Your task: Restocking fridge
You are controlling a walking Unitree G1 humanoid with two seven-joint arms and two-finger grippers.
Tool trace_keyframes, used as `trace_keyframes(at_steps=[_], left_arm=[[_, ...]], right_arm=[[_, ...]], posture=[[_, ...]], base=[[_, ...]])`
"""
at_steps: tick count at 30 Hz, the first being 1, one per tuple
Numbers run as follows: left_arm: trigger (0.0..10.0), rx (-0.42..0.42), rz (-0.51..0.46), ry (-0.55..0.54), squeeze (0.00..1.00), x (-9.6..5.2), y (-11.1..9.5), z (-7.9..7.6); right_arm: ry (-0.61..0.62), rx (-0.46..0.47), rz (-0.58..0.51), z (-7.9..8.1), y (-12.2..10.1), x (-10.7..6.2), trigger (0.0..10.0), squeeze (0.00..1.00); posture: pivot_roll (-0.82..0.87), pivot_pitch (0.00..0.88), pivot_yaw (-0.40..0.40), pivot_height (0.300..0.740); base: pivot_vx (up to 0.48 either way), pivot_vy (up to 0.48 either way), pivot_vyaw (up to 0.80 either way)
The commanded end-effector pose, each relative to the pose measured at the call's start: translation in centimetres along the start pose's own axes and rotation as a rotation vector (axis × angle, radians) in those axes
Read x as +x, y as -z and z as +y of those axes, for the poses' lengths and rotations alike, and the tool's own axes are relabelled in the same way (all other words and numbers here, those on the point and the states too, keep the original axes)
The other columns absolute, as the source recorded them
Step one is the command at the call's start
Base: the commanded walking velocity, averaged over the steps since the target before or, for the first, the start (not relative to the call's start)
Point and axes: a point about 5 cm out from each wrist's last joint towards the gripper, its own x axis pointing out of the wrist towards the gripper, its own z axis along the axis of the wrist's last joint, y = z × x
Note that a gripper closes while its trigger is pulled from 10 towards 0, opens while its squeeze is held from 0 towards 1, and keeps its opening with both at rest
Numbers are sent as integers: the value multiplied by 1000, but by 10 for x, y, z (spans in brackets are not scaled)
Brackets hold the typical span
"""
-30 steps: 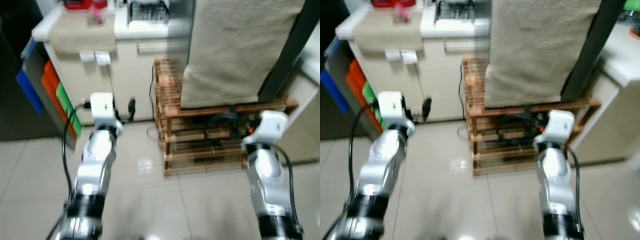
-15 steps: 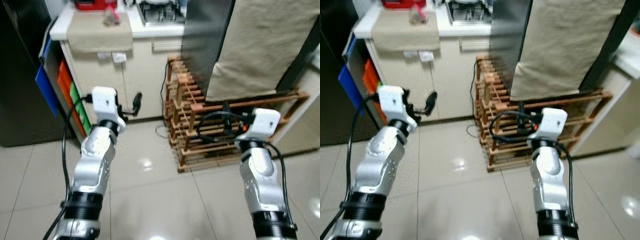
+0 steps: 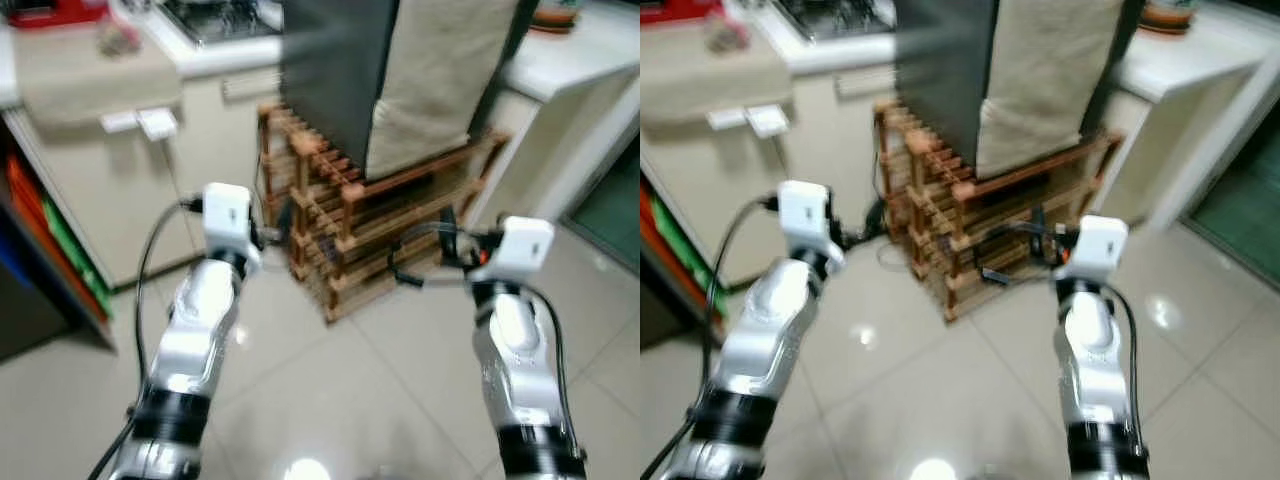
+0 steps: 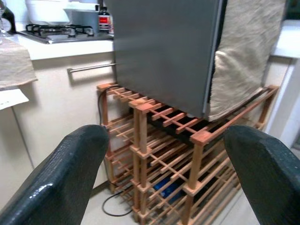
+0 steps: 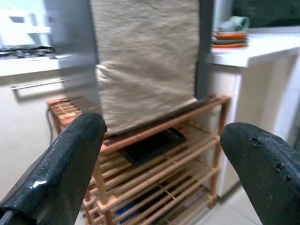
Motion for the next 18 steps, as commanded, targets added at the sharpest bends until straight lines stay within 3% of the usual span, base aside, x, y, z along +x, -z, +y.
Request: trace_keyframes(at_steps=[1,3,6,13,16,18], left_arm=[[10000,-13,10,-4,0,1,4,-4],[10000,-89,2,-69,0,-1,4,7],[10000,-88,-7,-114,0,-2,3,16],[10000,-77,-44,-17,0,-3,-3,3],[10000,-69,-46,-4,0,-2,-4,1],[10000,-75,-54,2,0,0,-5,-1]], right_arm=[[24,-9,-3,-8,0,-1,10000,0],[22,-9,0,-8,1,-2,10000,4],[23,-8,3,-10,3,-4,10000,4],[17,-12,15,-7,7,-10,10000,0],[26,-18,7,-8,6,-8,10000,4],[25,-26,3,-8,5,-7,10000,4]], posture=[[-100,0,6,740],[-100,0,6,740],[-94,0,-1,740],[-79,0,-13,740],[-89,0,-4,740],[-96,0,1,740]], base=[[0,0,-800],[0,0,-800],[0,0,-800],[0,0,-800],[480,0,-790],[480,0,0]])
